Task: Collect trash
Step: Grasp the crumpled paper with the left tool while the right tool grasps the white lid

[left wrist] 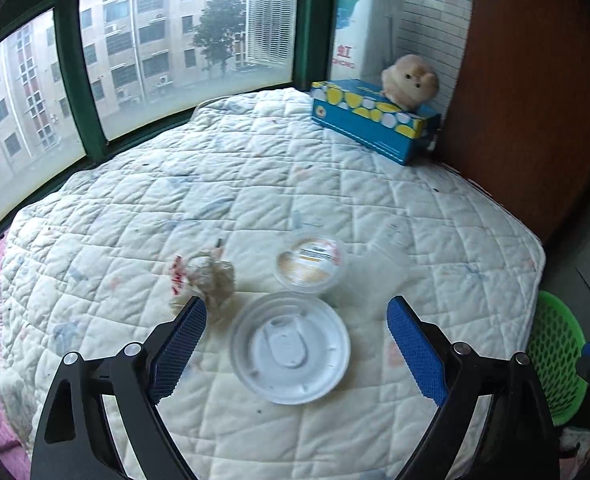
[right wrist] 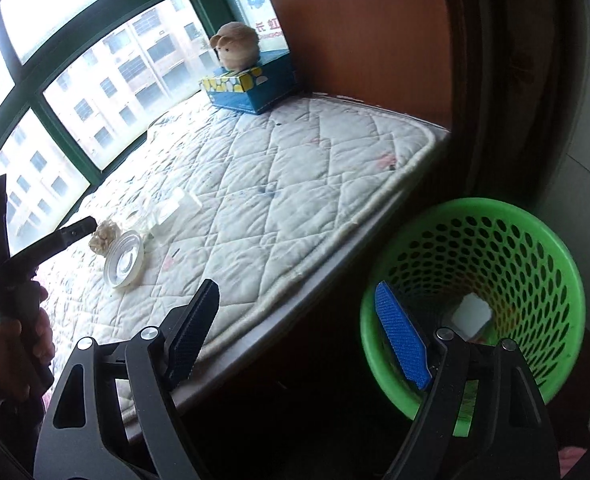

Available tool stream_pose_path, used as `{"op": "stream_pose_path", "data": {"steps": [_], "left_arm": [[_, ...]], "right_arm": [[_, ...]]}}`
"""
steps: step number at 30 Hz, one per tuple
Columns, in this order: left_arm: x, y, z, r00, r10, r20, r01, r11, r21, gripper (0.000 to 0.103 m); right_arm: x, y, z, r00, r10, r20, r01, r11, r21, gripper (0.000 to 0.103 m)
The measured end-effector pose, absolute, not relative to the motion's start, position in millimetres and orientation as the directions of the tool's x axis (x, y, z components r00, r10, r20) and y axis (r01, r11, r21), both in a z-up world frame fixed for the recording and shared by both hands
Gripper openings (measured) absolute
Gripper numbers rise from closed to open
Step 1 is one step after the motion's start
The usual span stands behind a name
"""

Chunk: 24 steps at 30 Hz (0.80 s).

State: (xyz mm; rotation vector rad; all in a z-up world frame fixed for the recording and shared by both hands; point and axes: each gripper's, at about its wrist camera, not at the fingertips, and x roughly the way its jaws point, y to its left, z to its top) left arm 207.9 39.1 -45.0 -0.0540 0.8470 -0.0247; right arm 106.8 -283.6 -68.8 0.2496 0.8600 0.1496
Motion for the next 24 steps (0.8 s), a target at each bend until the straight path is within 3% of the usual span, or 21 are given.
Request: {"op": "stream_pose_path", "data": {"steps": [7,16,21,24], "left_arm": [[239,91,-74,0.614,0.013,-0.789,-0.091,0.994,-0.055,0.088],[268,114,-110,0.551,-0.07,-0.831,-0.083,0.987,-0.139,0.071],[269,127,-120,0.54,-0.14,-0.83,-0.068,0.975,-0.209,0.049],[265,130,-118,0.549,-0.158,-0.821,-0.052,0.974,-0.222,0.043]], "right_arm": [[126,-243,-67,0.617,0.273,-0.738,-0.116,0.959,0.258,0.08],[145,-186,-72,0.579,0.31,-0.754,-0.21,0.95,0.23,0.08],[153,-158,-77,0.559,0.329,-0.762,-0.259,0.941,0.217,0.08],[157,-141,-81,0.543,0.344,-0.766,-0.285,0.934,0.217,0.08]]}}
